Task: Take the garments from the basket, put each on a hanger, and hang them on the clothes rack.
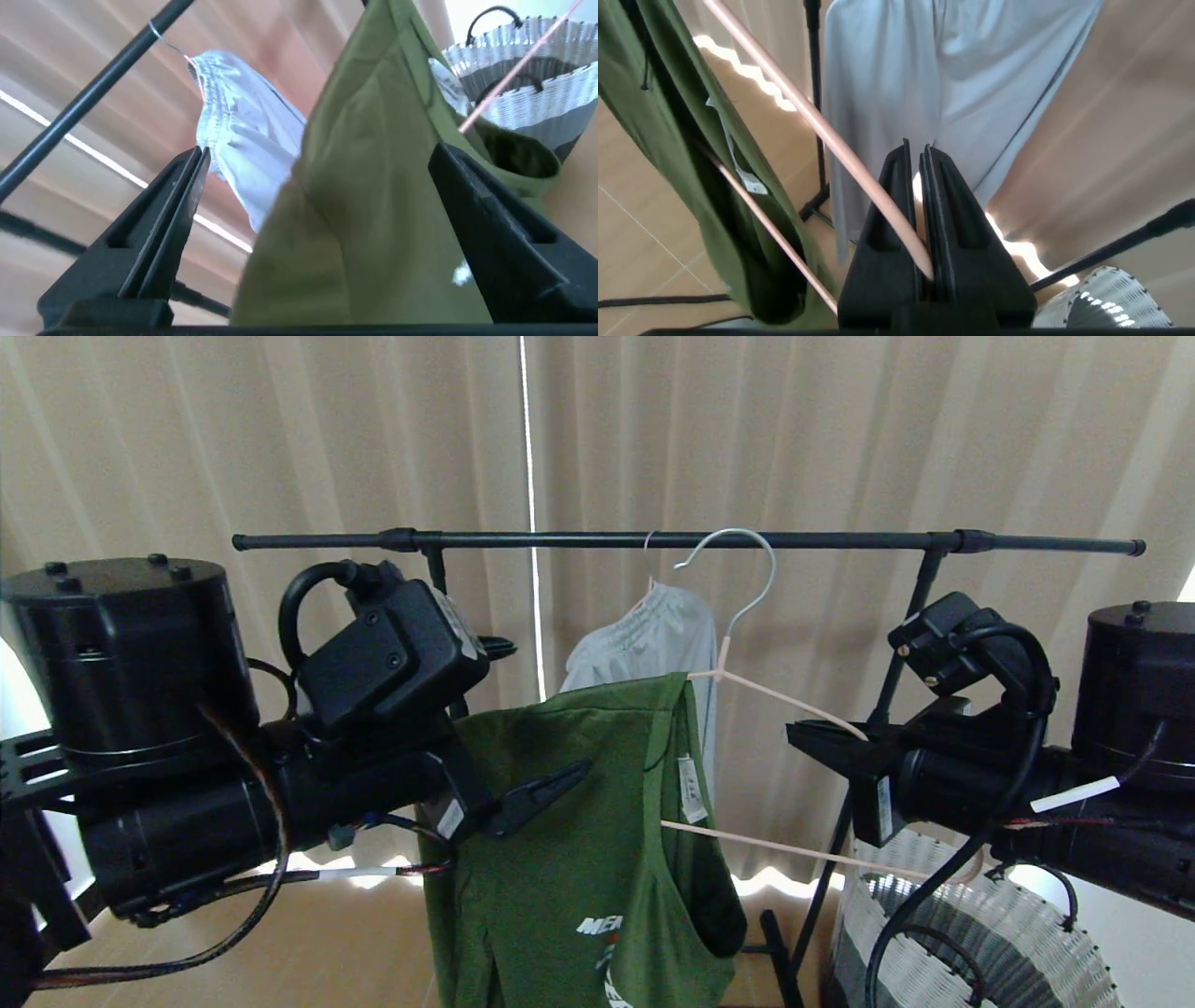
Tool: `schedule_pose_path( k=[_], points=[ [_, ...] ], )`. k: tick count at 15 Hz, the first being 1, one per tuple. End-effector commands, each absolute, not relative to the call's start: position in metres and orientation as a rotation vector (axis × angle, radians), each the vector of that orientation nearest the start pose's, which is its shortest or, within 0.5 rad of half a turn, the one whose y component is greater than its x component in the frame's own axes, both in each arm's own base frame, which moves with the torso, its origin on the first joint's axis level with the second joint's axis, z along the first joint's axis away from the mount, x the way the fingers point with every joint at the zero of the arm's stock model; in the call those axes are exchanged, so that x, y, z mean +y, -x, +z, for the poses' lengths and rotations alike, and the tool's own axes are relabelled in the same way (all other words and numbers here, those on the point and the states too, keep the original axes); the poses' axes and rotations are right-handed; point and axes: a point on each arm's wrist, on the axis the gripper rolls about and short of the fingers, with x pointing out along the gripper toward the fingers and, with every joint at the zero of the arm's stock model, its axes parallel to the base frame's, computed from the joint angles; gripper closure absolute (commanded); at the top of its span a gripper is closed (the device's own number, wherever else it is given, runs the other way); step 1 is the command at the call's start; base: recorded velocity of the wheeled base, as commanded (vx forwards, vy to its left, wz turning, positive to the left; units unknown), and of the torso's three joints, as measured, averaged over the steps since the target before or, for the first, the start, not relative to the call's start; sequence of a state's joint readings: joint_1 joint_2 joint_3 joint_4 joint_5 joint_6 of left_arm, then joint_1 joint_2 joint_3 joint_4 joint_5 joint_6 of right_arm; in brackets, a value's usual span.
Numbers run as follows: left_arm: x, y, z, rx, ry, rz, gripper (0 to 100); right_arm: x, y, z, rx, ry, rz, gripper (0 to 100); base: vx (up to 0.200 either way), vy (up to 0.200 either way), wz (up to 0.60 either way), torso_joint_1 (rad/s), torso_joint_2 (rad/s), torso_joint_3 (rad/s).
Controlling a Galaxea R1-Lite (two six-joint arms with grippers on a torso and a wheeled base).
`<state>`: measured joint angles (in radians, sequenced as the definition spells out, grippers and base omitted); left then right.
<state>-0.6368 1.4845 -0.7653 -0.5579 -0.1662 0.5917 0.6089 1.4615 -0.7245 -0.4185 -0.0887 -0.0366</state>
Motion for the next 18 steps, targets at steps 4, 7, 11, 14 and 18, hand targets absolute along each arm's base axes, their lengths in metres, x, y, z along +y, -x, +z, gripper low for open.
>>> schedule_pose_path(
  k=[4,7,11,14,18],
  points=[
    [-0.173,-0.234,0.217,-0.069,-0.654,-0.817,0,0.148,-0.197,0.204,0.291,0.152,0.565,100,0.000,0.000,0.00,0.000,0.00,0.000],
    [-0.168,-0.243,0.215,-0.052,-0.656,-0.786,0,0.146,-0.196,0.205,0.289,0.151,0.565,100,0.000,0.000,0.00,0.000,0.00,0.000],
    [-0.169,-0.243,0.212,-0.046,-0.661,-0.794,0,0.150,-0.193,0.205,0.286,0.151,0.582,100,0.000,0.000,0.00,0.000,0.00,0.000],
    [-0.170,-0.245,0.209,-0.035,-0.661,-0.797,100,0.152,-0.192,0.206,0.284,0.149,0.605,100,0.000,0.000,0.00,0.000,0.00,0.000],
    [-0.168,-0.244,0.207,-0.069,-0.649,-0.780,100,0.152,-0.192,0.207,0.261,0.138,0.608,100,0.000,0.000,0.00,0.000,0.00,0.000]
  ],
)
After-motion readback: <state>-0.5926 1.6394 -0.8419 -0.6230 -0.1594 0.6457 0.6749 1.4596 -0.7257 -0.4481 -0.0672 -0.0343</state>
